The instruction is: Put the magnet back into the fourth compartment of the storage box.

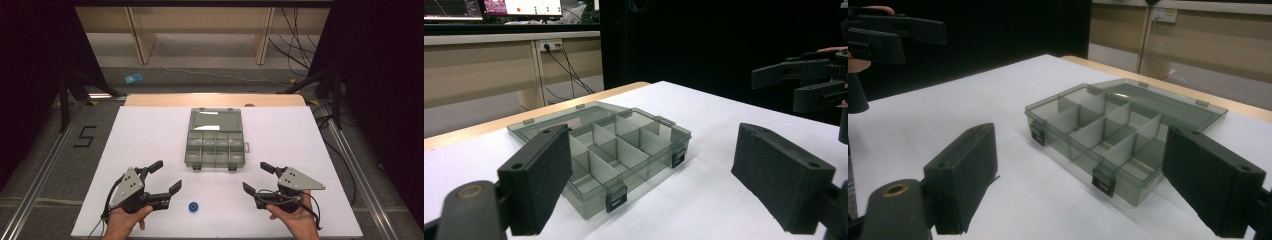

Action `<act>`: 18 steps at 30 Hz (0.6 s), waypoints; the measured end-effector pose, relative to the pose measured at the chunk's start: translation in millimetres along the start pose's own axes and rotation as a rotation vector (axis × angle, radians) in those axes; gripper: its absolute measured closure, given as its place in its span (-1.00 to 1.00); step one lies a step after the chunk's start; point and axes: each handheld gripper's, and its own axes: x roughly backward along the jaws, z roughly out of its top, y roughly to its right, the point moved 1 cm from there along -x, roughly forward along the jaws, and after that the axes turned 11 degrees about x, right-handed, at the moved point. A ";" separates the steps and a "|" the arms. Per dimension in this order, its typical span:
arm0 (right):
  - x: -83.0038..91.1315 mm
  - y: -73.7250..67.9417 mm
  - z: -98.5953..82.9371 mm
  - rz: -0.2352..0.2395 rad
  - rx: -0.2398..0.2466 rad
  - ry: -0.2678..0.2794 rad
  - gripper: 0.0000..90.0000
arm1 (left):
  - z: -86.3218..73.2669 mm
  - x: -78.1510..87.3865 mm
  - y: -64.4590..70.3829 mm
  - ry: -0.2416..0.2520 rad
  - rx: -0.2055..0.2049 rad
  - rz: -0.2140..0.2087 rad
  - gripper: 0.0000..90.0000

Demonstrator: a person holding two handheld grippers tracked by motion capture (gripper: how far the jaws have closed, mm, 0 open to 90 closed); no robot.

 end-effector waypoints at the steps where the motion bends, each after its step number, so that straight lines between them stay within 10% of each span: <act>1: 0.7 0.2 0.2 0.000 0.004 -0.010 -0.65 | 0.1 0.0 -0.2 0.000 -0.001 0.000 -0.65; 18: -3.8 -4.7 1.1 0.035 0.031 -0.039 -0.65 | 0.2 -0.3 0.0 0.000 -0.001 0.000 -0.65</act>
